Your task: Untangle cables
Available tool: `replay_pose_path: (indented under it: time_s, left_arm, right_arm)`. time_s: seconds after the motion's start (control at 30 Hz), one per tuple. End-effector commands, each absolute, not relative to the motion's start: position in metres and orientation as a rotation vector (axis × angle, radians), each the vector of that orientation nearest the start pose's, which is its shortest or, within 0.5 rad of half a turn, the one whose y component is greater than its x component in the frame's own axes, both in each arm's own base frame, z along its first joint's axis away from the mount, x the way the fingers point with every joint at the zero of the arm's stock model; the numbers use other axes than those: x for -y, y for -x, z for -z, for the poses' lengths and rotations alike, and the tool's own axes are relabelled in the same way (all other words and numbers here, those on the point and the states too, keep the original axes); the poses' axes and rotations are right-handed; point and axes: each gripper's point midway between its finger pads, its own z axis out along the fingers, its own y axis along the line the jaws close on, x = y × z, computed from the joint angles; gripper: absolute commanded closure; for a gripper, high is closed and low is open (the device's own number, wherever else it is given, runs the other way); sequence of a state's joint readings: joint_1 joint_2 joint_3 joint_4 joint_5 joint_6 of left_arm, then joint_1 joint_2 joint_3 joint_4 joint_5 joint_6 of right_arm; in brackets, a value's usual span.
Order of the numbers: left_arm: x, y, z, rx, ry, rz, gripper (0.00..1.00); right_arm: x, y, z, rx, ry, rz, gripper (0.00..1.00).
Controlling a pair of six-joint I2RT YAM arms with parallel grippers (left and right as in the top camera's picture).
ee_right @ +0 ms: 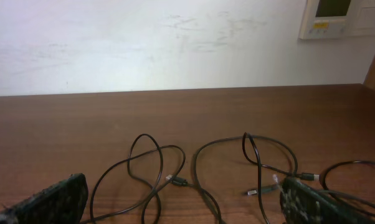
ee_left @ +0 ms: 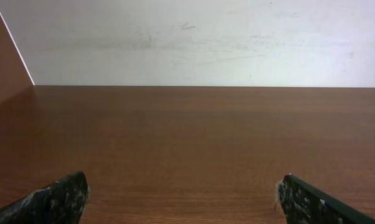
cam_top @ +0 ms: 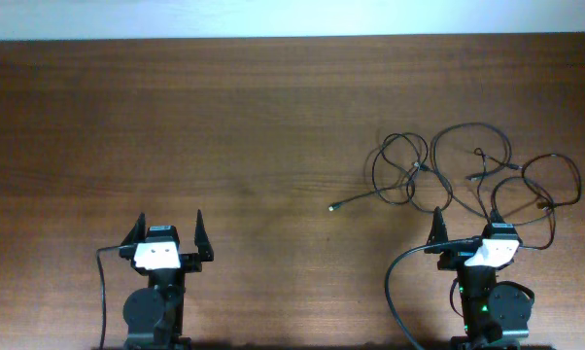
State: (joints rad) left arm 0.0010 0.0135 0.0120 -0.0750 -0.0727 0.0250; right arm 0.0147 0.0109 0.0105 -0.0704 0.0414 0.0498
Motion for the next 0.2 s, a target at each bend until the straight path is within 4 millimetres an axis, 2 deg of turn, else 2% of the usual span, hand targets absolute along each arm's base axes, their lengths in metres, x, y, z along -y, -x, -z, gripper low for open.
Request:
replay_pose_path:
  time_s: [0.0,0.17]
  left_arm:
    - [-0.0150,-0.2453,-0.1579,-1.643,0.058,-0.083,0.01]
    - [-0.0150,-0.2454,-0.1579,-1.643,0.058,-0.083,0.01]
  right_arm:
    - [0.0050,-0.2460,-0.1561,-1.646,-0.072,-0.009,0.02]
    - [0.0050,-0.2460,-0.1561,-1.646,-0.072,-0.009,0.01]
